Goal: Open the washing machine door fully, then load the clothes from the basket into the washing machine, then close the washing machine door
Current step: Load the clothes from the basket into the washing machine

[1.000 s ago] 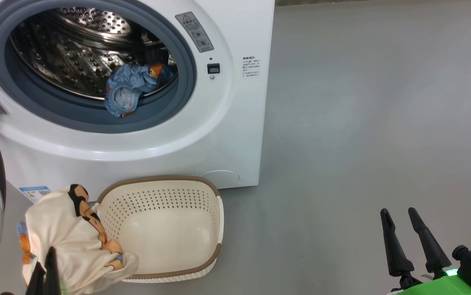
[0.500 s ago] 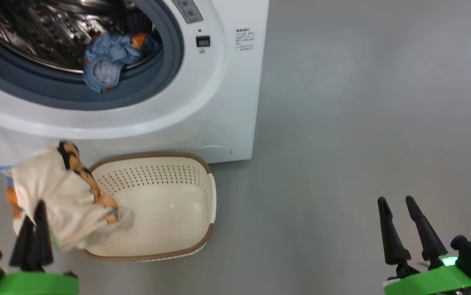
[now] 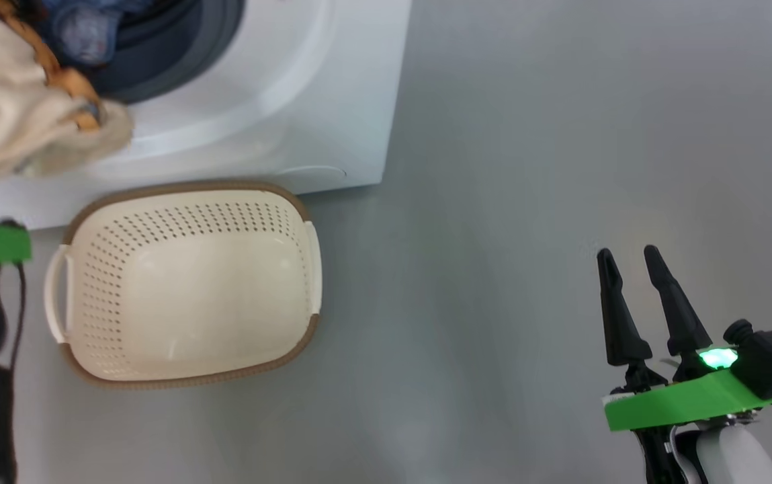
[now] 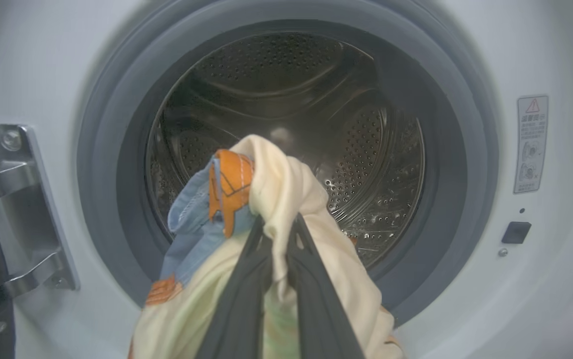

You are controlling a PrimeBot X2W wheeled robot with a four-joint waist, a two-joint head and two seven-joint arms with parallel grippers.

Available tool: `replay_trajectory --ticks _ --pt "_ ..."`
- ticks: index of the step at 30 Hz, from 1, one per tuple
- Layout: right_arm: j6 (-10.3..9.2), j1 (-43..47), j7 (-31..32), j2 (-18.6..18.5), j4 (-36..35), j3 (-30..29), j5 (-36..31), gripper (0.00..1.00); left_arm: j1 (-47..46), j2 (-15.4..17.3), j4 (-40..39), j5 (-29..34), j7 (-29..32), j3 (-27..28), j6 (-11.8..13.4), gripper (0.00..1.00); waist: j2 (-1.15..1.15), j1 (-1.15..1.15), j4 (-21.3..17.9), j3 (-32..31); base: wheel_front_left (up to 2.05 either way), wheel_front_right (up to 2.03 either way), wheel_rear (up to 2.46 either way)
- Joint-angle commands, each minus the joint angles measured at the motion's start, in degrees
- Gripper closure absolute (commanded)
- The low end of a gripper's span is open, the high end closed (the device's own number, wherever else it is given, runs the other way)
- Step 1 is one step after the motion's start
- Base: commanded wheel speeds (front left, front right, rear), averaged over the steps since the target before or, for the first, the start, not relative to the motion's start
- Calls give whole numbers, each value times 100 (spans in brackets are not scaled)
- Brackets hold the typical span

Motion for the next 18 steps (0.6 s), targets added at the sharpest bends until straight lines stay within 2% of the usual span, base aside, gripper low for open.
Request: replay_trajectory --ticks 1,9,18 --pt "32 -207 -46 17 -129 156 16 0 -721 396 207 20 -35 57 3 100 0 0 -362 504 0 0 0" --pt "32 -447 -46 132 -182 166 40 0 -2365 633 1112 178 -35 10 3 100 0 0 -631 946 0 0 0" --pt "32 -632 -46 169 -237 347 184 0 -3238 867 2193 591 -35 -158 3 100 0 0 -881 1324 0 0 0"
